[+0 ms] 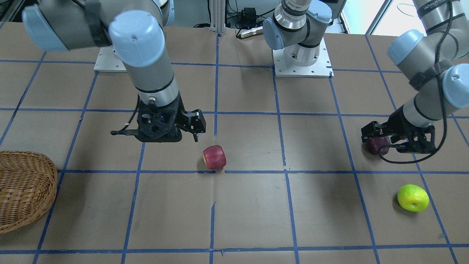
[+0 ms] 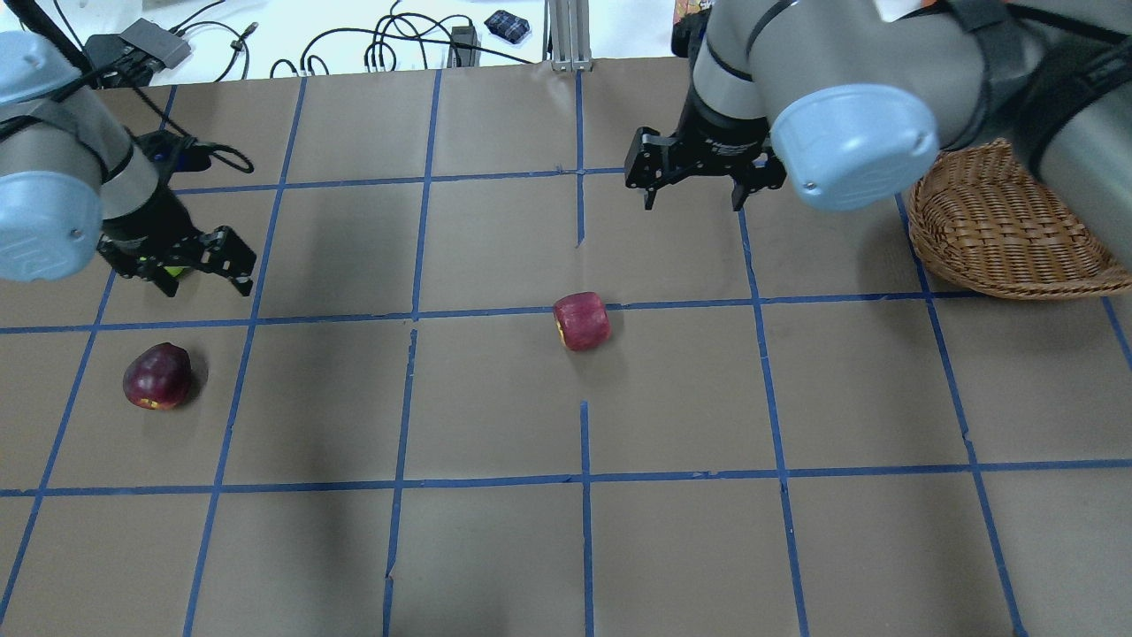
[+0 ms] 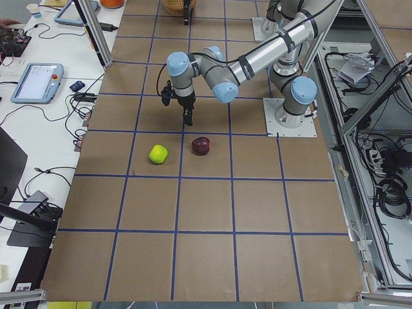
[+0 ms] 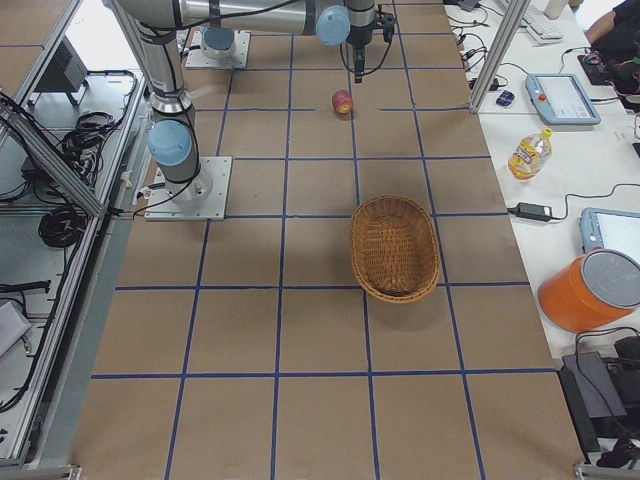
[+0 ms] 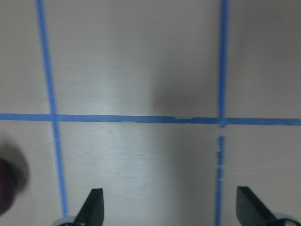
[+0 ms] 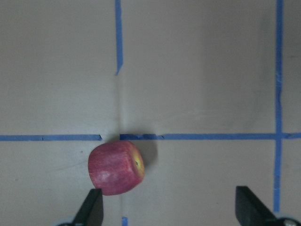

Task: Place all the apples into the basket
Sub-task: 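Grasp the red apple with the right gripper while the left grasps the dark apple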

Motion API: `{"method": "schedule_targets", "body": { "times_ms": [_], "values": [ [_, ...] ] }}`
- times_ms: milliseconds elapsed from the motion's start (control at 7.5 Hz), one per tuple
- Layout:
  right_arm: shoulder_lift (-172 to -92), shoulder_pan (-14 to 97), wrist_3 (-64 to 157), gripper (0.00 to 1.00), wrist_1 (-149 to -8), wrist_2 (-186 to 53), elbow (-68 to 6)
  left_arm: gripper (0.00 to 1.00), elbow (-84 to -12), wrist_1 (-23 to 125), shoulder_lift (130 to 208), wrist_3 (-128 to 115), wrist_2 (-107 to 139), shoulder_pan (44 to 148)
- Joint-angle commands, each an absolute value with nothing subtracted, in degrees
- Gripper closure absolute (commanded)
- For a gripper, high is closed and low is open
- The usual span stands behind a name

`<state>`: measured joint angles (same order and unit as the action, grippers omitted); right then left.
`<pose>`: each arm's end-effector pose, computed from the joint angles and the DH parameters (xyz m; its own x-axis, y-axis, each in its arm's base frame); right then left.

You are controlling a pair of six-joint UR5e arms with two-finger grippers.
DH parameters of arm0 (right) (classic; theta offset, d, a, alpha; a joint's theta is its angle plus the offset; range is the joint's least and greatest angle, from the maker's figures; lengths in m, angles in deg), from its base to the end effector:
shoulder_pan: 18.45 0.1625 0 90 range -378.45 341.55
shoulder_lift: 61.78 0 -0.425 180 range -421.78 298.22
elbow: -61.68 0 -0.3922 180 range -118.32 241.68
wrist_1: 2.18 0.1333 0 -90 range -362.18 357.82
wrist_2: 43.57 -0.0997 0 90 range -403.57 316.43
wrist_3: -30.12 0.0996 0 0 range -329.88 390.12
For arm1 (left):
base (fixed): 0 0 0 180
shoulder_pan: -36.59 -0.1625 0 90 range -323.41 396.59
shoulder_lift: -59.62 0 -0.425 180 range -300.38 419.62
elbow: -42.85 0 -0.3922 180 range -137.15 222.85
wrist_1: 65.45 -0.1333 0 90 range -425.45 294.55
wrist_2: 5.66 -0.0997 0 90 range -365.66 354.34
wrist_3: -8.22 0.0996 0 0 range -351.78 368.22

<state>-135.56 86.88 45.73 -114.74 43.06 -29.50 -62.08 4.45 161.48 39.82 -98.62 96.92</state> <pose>0.2931 -0.5430 0.3632 -0.9967 -0.0006 -0.0806 0.0051 0.9975 -0.0709 0.1485 -0.5195 0.2912 -0.9992 0.0356 0.0174 0.0375 0.9913 0.1261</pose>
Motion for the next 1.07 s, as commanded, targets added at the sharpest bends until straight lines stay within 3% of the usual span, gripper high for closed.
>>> {"method": "schedule_targets", "body": {
  "times_ms": [0,400,933],
  "values": [
    [-128.68,91.75,47.43,0.00,-125.29,45.36,-31.73,0.00,-63.93,-0.11,165.07,48.72,-97.33,89.95],
    [-124.81,92.20,47.43,0.00,-129.09,44.32,-35.78,0.00,-65.79,-2.60,166.94,47.69,-97.15,89.85],
    [-121.89,92.99,48.14,0.00,-132.61,44.32,-35.96,0.00,-69.65,-5.50,168.25,47.77,-97.33,89.58]
  ]
}}
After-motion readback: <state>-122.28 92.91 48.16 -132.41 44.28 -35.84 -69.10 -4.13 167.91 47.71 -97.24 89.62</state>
